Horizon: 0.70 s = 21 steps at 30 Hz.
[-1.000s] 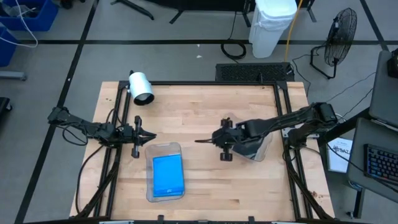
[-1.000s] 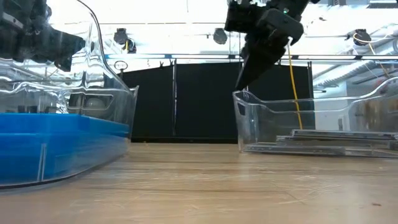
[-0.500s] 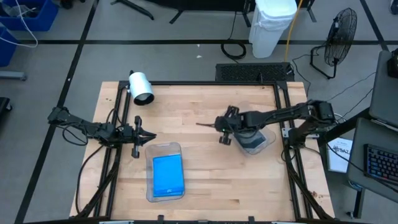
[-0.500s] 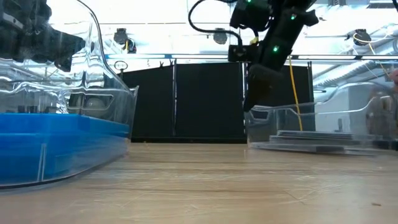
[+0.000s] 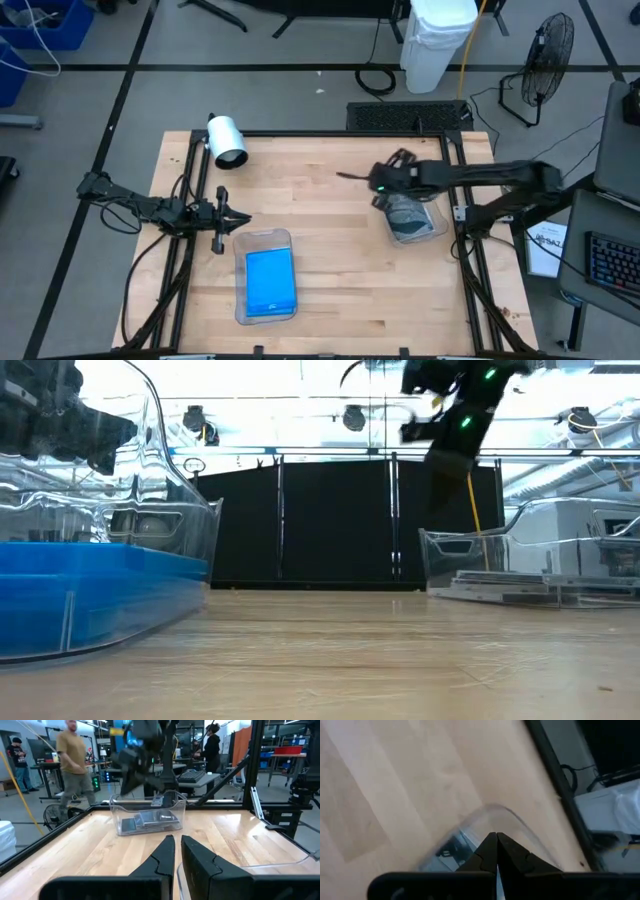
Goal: Pick & place jewel cases by type
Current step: Adjust the transparent bins, then return to Home Position
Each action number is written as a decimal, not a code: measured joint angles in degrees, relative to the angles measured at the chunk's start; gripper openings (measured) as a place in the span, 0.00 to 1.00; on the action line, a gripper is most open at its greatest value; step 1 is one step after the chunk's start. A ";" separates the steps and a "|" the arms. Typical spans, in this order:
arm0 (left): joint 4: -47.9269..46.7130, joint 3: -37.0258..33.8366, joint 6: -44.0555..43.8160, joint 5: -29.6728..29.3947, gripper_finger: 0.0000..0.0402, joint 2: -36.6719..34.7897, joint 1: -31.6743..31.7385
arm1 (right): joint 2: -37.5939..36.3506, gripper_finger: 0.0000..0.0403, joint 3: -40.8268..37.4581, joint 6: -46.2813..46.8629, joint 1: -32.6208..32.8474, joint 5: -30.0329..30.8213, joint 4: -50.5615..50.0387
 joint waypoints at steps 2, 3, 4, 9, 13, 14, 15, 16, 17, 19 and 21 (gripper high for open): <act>-0.11 0.00 0.00 0.02 0.09 0.02 0.00 | -5.17 0.00 -0.02 1.58 0.35 -0.01 -3.62; -0.02 0.00 0.00 0.02 0.09 0.01 0.00 | -7.86 0.00 -0.02 2.26 1.00 0.08 -5.12; 0.02 0.00 0.01 0.00 0.09 0.00 0.01 | -11.00 0.00 -0.28 2.46 2.06 0.14 -5.71; -0.06 0.00 0.00 0.02 0.09 0.02 0.00 | -26.82 0.00 -6.86 2.58 10.52 -8.44 0.53; -0.02 0.00 0.01 0.02 0.09 0.00 0.00 | -39.19 0.00 -19.80 2.43 19.82 -13.68 17.17; -0.02 0.00 0.01 0.02 0.09 0.01 0.00 | -41.73 0.00 -23.33 2.32 21.71 -13.69 21.39; -0.02 0.00 0.01 0.02 0.09 0.00 0.00 | -44.15 0.00 -26.64 2.08 23.39 -13.65 25.46; -0.02 0.00 0.02 0.02 0.09 0.00 0.00 | -46.30 0.00 -29.72 1.54 24.73 -13.59 29.48; -0.02 0.00 0.00 0.02 0.09 0.02 0.00 | -48.05 0.00 -32.66 0.81 25.81 -13.52 33.51; -0.02 0.00 0.00 0.02 0.09 0.02 0.00 | -50.93 0.00 -37.58 -0.86 27.54 -13.86 40.31; -0.09 0.00 0.01 0.01 0.09 0.01 0.00 | -53.21 0.00 -42.24 -2.54 28.46 -15.63 45.83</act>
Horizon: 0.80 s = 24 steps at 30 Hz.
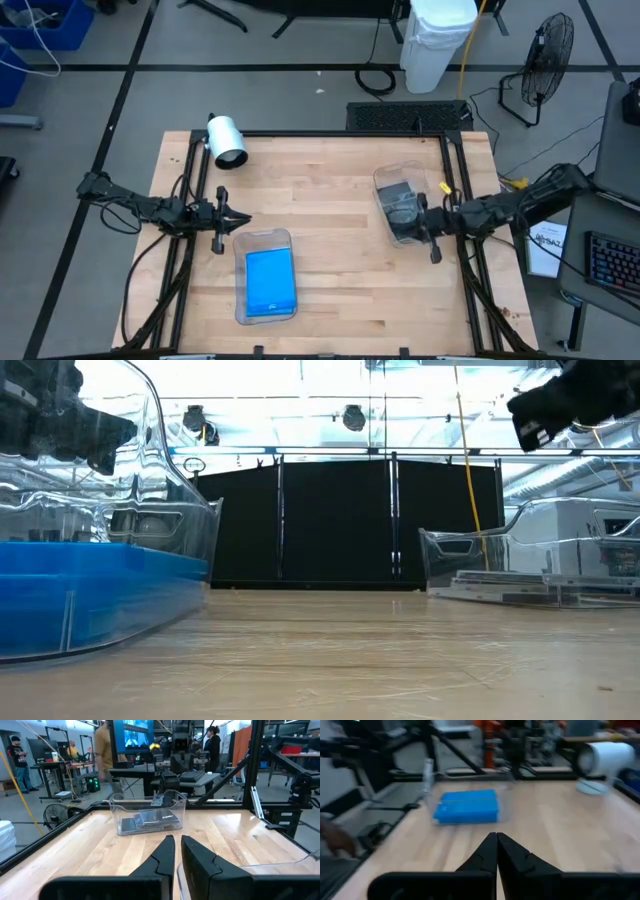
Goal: Pick & place jewel cases by type
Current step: Return to Home Position
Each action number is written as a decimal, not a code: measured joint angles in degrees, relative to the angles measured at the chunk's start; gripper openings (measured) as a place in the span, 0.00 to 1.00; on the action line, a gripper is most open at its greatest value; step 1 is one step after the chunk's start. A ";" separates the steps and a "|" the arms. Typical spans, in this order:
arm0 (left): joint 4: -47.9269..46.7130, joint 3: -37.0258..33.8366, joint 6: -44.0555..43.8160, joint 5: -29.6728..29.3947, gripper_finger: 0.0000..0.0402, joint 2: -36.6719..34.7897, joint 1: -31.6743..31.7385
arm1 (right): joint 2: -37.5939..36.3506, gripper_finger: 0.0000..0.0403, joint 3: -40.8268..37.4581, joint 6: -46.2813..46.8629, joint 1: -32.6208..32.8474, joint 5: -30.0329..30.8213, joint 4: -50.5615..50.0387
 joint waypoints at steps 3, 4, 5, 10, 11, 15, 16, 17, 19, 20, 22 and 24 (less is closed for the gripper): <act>0.07 0.00 -0.01 0.00 0.09 -0.01 0.00 | -3.27 0.00 -6.72 -2.25 0.26 -3.79 8.20; 0.07 0.00 -0.01 0.01 0.09 -0.01 0.00 | -4.31 0.00 -8.71 -2.72 0.26 -4.57 10.94; 0.07 0.00 0.00 0.01 0.09 0.01 0.00 | -5.35 0.00 -10.50 -3.23 0.08 -5.43 13.36; 0.08 0.00 -0.01 0.01 0.09 -0.01 0.01 | -10.43 0.00 -16.71 -4.92 -0.73 -10.23 19.87; 0.09 0.00 -0.01 0.01 0.09 0.01 0.00 | -11.50 0.00 -17.35 -5.25 -0.97 -11.69 19.70; 0.09 0.00 0.01 0.01 0.09 0.01 0.02 | -17.01 0.00 -18.17 -7.08 -1.89 -17.69 19.85; 0.09 0.00 -0.01 -0.01 0.09 0.01 0.00 | -18.68 0.00 -18.19 -7.75 -2.10 -18.74 18.82; 0.07 0.00 0.01 -0.01 0.09 -0.01 0.02 | -20.54 0.00 -18.17 -8.28 -2.26 -18.93 17.58; 0.04 0.00 -0.01 0.01 0.09 0.01 0.00 | -24.22 0.00 -18.00 -8.49 -2.65 -18.26 13.00; 0.10 0.00 -0.01 -0.01 0.09 0.01 0.01 | -25.67 0.00 -18.00 -8.24 -2.79 -17.18 10.10; 0.11 0.00 -0.01 0.00 0.09 -0.01 0.00 | -28.24 0.00 -18.00 -6.77 -3.04 -15.05 3.71; 0.10 0.00 -0.01 -0.01 0.09 -0.01 0.00 | -28.34 0.00 -18.00 -5.36 -3.06 -12.56 1.95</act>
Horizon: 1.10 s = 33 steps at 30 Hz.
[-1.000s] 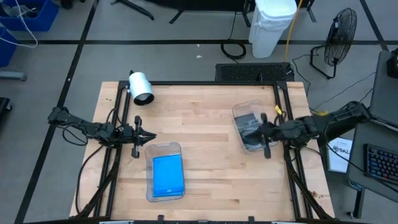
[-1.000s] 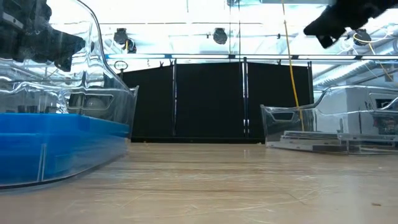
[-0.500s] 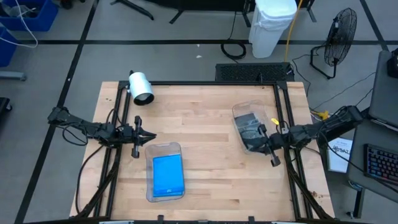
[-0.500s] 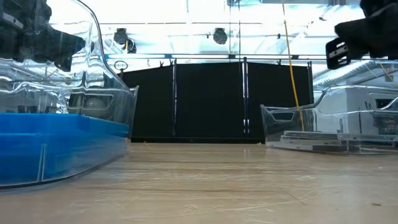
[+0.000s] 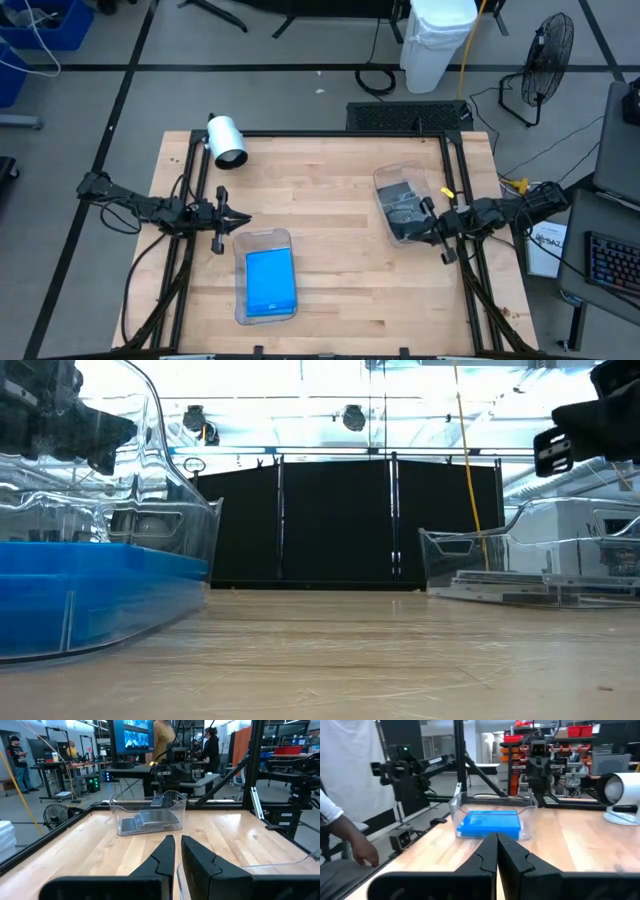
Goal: Pick & place jewel cases by type
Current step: Return to Home Position
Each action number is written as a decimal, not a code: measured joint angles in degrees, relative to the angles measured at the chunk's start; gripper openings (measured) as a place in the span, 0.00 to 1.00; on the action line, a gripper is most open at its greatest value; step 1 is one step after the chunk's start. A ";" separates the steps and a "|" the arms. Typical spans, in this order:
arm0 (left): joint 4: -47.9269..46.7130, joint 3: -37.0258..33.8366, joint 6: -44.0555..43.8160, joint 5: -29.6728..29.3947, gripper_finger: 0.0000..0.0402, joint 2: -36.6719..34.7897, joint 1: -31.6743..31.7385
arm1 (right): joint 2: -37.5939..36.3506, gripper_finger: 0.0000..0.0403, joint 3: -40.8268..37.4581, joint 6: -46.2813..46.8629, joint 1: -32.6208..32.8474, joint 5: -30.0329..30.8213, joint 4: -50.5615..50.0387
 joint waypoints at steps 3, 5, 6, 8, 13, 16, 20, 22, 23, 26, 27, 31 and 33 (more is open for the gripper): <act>-0.05 0.00 0.00 0.00 0.09 0.02 0.02 | 0.10 0.00 -0.04 0.08 0.00 -0.24 -0.08; 0.01 0.00 0.01 0.02 0.09 0.02 0.02 | 0.03 0.00 -0.05 0.44 0.00 -0.51 0.39; -0.04 0.02 0.00 0.00 0.09 0.00 0.02 | 0.03 0.00 -0.07 1.01 0.02 -0.59 1.05; -0.39 0.02 0.01 0.02 0.09 0.02 0.02 | 0.18 0.00 -0.07 2.50 0.02 -0.24 1.28; -0.09 0.02 0.01 0.02 0.09 0.02 0.02 | 0.34 0.00 -0.11 3.08 0.02 -0.14 1.03; -0.14 0.02 0.00 0.02 0.09 0.02 0.02 | 0.38 0.00 -0.11 3.04 0.02 -0.17 1.07; -0.08 0.02 0.02 0.02 0.09 0.02 0.02 | 0.38 0.00 -0.15 3.02 0.02 -0.17 1.08; -0.05 0.02 0.00 0.02 0.09 0.02 0.02 | 0.38 0.00 -0.15 3.02 0.02 -0.17 1.01; 0.01 0.02 0.00 0.02 0.09 0.02 0.02 | 0.38 0.00 -0.15 3.02 0.02 -0.17 1.03; -0.03 0.02 0.01 0.02 0.09 0.02 0.02 | 0.38 0.00 -0.15 3.02 0.02 -0.17 1.03; -0.01 0.02 0.00 0.02 0.09 0.02 0.02 | 0.38 0.00 -0.15 3.02 0.02 -0.17 1.04; -0.01 0.02 0.00 0.02 0.09 0.02 0.02 | 0.38 0.00 -0.15 3.02 0.02 -0.17 1.05; -0.03 0.02 0.00 0.02 0.09 0.02 0.00 | 0.38 0.00 -0.15 3.00 0.02 -0.17 1.05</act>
